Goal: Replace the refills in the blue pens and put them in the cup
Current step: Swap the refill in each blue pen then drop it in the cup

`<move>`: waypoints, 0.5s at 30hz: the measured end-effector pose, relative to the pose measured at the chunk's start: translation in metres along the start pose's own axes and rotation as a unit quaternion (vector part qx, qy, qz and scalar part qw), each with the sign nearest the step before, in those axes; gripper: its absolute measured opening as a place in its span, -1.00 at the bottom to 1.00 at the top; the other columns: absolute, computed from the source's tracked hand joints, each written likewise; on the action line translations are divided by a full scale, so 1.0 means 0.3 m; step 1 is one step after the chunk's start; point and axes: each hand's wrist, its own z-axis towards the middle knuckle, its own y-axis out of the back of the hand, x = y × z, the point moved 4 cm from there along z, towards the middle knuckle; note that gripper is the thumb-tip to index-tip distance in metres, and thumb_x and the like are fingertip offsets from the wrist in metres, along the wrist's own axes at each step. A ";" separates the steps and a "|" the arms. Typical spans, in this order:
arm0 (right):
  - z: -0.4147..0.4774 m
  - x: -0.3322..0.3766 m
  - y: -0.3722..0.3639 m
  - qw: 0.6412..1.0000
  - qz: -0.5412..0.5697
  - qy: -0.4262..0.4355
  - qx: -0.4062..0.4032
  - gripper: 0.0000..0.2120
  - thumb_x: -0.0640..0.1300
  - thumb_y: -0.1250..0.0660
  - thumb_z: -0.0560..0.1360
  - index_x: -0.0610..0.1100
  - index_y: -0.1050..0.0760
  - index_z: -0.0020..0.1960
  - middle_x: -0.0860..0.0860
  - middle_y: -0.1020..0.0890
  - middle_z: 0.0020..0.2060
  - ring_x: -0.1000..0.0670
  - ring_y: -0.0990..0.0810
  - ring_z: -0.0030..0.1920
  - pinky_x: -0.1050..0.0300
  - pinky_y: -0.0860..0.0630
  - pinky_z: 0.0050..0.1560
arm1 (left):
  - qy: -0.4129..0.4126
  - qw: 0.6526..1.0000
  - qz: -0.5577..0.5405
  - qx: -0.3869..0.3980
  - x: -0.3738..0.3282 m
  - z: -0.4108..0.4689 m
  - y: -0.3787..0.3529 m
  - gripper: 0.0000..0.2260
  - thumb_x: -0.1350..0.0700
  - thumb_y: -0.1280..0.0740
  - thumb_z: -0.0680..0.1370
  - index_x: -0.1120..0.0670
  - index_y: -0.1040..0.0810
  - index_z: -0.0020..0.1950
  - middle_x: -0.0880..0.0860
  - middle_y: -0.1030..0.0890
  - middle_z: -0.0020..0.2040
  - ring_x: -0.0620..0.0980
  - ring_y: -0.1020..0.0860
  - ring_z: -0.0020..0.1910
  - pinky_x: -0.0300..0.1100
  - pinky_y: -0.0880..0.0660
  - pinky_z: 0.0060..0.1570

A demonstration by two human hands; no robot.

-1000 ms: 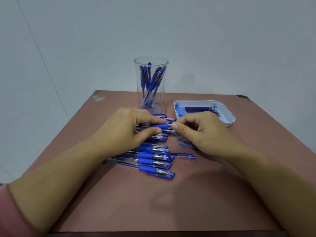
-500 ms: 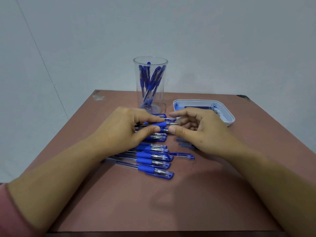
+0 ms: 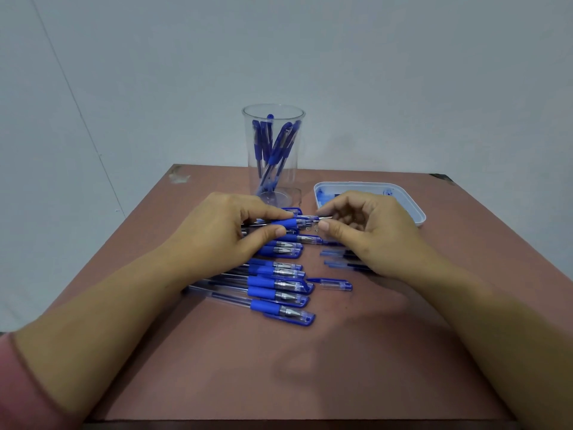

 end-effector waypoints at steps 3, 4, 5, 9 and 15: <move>-0.002 0.005 0.028 0.994 -0.107 0.019 0.011 -0.80 -0.14 -0.42 0.49 0.17 -0.53 -0.13 0.10 -0.63 -0.23 0.15 -0.56 -0.23 0.36 -0.48 -0.18 | 0.000 1.000 0.019 -0.006 0.010 0.003 0.009 -0.77 -0.01 -0.45 0.50 -0.17 -0.65 0.15 -0.32 -0.63 -0.14 -0.30 -0.59 -0.13 -0.26 -0.53 -0.14; -0.007 0.009 0.030 0.990 -0.135 0.024 0.035 -0.78 -0.14 -0.40 0.50 0.19 -0.51 -0.13 0.11 -0.63 -0.20 0.15 -0.56 -0.19 0.35 -0.49 -0.15 | 0.000 1.000 0.022 -0.007 0.013 0.004 0.012 -0.77 -0.01 -0.44 0.50 -0.18 -0.64 0.15 -0.27 -0.65 -0.11 -0.27 -0.60 -0.14 -0.20 -0.56 -0.13; -0.013 0.014 0.026 0.985 -0.157 0.028 0.068 -0.77 -0.14 -0.39 0.51 0.21 -0.50 -0.12 0.12 -0.63 -0.17 0.15 -0.56 -0.15 0.35 -0.49 -0.12 | 0.002 1.000 0.024 -0.008 0.015 0.004 0.014 -0.76 -0.01 -0.44 0.50 -0.18 -0.64 0.16 -0.24 -0.66 -0.10 -0.25 -0.60 -0.14 -0.16 -0.57 -0.13; -0.035 0.031 -0.017 0.947 -0.243 0.050 0.205 -0.79 -0.13 -0.36 0.54 0.22 -0.51 -0.07 0.25 -0.55 -0.09 0.27 -0.44 0.03 0.44 -0.36 0.01 | 0.004 1.000 0.025 -0.010 0.016 0.004 0.010 -0.77 0.00 -0.45 0.50 -0.15 -0.65 0.15 -0.21 -0.67 -0.07 -0.23 -0.60 -0.13 -0.12 -0.58 -0.10; -0.024 0.032 -0.059 0.922 -0.296 0.100 0.229 -0.82 -0.12 -0.34 0.54 0.12 -0.60 0.08 0.31 -0.46 -0.17 0.25 -0.35 -0.04 0.25 -0.32 0.07 | 0.002 1.000 0.028 0.002 0.018 0.004 0.000 -0.78 -0.01 -0.45 0.49 -0.13 -0.66 0.13 -0.25 -0.65 -0.12 -0.29 -0.58 -0.15 -0.27 -0.52 -0.12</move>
